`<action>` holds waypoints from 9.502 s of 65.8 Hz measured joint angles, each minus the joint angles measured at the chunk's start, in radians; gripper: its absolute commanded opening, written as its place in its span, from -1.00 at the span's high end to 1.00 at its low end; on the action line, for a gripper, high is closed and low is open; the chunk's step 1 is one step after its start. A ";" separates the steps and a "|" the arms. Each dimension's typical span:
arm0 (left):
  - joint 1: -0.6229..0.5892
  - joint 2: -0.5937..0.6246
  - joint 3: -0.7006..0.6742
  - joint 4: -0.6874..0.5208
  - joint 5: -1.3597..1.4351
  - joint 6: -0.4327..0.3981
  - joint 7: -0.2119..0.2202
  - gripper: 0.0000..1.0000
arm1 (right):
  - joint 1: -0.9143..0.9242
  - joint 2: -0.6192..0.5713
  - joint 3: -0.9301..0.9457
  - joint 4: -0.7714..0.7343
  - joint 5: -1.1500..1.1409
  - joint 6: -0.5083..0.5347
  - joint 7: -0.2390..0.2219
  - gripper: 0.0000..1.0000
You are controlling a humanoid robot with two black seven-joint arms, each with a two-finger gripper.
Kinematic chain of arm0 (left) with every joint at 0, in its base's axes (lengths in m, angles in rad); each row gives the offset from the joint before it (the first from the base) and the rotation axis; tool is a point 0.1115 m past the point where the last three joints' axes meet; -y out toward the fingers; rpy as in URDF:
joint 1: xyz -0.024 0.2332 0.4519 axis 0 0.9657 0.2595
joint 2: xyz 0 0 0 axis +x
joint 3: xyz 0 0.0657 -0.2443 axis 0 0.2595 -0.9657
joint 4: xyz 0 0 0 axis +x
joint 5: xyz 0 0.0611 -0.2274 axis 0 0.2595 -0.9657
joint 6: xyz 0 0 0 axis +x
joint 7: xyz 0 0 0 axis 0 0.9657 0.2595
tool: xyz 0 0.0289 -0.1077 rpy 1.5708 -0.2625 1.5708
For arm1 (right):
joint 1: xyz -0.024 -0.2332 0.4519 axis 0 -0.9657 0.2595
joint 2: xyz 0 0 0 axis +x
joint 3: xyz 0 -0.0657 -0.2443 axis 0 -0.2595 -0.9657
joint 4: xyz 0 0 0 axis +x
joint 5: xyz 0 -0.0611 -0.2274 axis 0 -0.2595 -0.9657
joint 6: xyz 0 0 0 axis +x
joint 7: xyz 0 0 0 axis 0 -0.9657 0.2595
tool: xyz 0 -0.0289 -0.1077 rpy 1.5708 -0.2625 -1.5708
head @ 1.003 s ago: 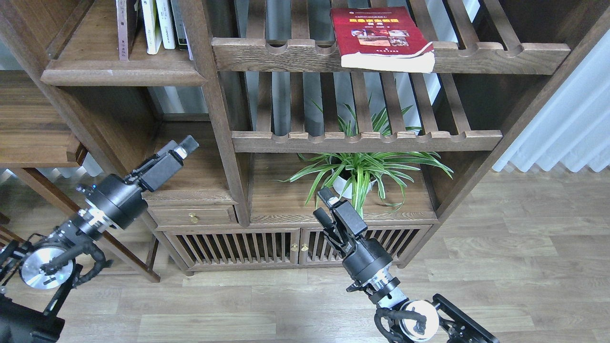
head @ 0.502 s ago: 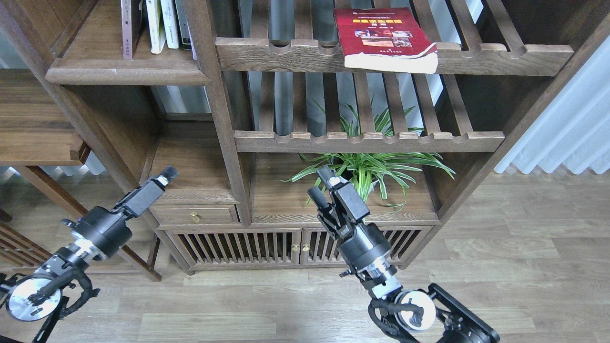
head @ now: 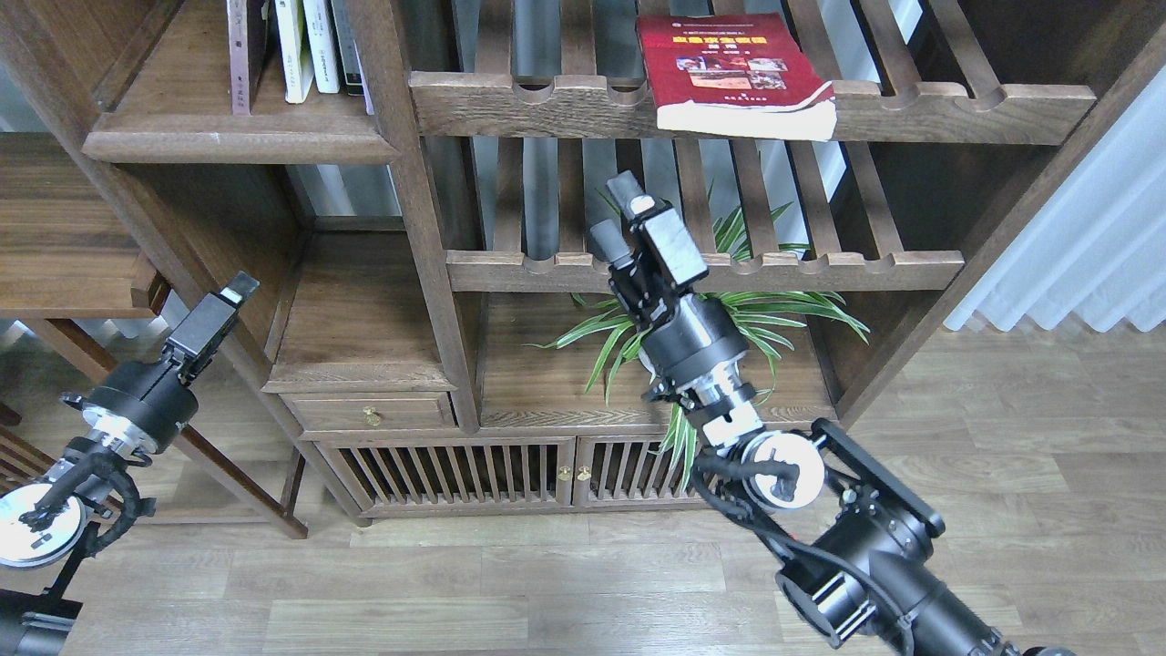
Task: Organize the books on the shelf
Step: 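Raise the right gripper toward the red book on the upper shelf, then grasp the bottom edge of the red book with the right gripper, then pull the red book off the shelf and lower it toward the left gripper, then hold the red book between both grippers and adjust the grip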
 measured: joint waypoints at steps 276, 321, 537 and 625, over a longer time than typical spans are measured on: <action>0.004 -0.010 -0.012 -0.010 -0.042 0.000 -0.005 -1.00 | -0.502 0.000 0.203 0.255 -0.029 0.177 0.022 0.93; 0.044 -0.160 0.396 0.162 -0.474 0.000 -0.006 -0.99 | -0.560 -0.018 -0.004 0.125 -0.120 0.177 -0.020 0.93; 0.061 -0.134 0.766 -0.100 -0.772 0.000 -0.045 -0.81 | -0.442 0.000 -0.363 -0.029 0.077 0.177 -0.153 0.93; 0.095 -0.066 0.803 -0.140 -0.764 -0.001 -0.061 0.99 | -0.343 0.000 -0.260 -0.086 0.087 0.176 -0.160 0.90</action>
